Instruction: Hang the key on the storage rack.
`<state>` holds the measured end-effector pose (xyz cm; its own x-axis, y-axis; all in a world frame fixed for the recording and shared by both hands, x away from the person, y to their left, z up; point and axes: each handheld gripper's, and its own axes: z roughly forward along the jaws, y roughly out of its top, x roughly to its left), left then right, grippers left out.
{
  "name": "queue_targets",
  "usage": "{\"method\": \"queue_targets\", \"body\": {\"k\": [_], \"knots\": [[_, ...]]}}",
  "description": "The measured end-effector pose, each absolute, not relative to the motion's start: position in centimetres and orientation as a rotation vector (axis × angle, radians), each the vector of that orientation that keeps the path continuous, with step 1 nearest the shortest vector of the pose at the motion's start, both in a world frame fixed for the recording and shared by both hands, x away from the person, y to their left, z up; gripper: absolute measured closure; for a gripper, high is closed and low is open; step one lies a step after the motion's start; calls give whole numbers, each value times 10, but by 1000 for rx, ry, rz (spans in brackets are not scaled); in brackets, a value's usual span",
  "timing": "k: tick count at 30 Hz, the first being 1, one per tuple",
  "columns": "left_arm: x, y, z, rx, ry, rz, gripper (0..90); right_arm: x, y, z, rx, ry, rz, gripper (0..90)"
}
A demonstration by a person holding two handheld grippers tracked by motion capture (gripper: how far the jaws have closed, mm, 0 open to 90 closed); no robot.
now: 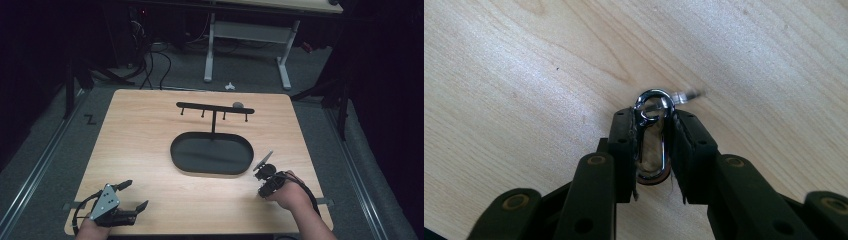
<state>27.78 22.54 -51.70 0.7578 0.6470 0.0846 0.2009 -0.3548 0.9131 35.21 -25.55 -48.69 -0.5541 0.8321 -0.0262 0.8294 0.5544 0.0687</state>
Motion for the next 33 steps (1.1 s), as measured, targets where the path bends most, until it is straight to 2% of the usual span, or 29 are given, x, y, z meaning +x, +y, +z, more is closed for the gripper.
{"method": "queue_targets", "body": {"k": [16,33], "knots": [[278,226,-517,1917,649,537,152,353,-247,-472,1396,2711,82,721],[278,226,-517,1917,651,536,152,361,-257,-447,1532,2651,220,717]]}}
